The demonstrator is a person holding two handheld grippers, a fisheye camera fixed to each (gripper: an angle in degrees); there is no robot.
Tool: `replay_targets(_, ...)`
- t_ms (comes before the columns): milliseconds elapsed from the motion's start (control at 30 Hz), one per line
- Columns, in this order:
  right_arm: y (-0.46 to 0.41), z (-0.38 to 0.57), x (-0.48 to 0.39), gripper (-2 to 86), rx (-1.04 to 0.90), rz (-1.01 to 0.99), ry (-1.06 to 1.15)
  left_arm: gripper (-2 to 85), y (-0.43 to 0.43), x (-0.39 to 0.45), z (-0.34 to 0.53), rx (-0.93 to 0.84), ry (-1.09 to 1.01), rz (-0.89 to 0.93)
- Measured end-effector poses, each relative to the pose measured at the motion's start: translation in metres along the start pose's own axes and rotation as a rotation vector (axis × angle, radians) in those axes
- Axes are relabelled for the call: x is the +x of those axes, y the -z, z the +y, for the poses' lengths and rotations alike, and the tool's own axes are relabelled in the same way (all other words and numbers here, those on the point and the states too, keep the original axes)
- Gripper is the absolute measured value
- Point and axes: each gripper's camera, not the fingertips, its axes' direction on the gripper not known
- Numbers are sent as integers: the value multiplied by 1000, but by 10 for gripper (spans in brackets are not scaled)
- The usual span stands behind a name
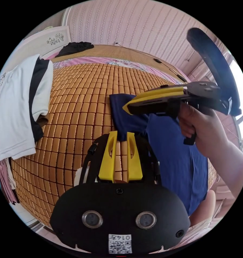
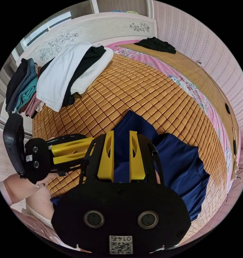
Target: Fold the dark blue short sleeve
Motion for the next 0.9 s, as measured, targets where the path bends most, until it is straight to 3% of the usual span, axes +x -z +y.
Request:
replay_targets(167,-42,-35,-1,90,-89,30,-67,19,-3,-10,11,9,-59,25)
replay_targets(267,-38,-38,4,15,-30,-25,-107,-2,5,-21,16,29,-47,51)
replay_targets(400,-33,-39,-14,2,51,-52,14,-7,23,-27,28,76,-74,67)
replay_targets(567,-52,-35,-26,4,-1,-9,89,-1,9,-32,31,8,-99,40)
replay_targets(767,15,2,11,59,212,-79,20,39,28,-41,36,40,-64,32)
replay_targets(900,68,98,43,64,291,1,-62,48,51,-36,61,33,-146,72)
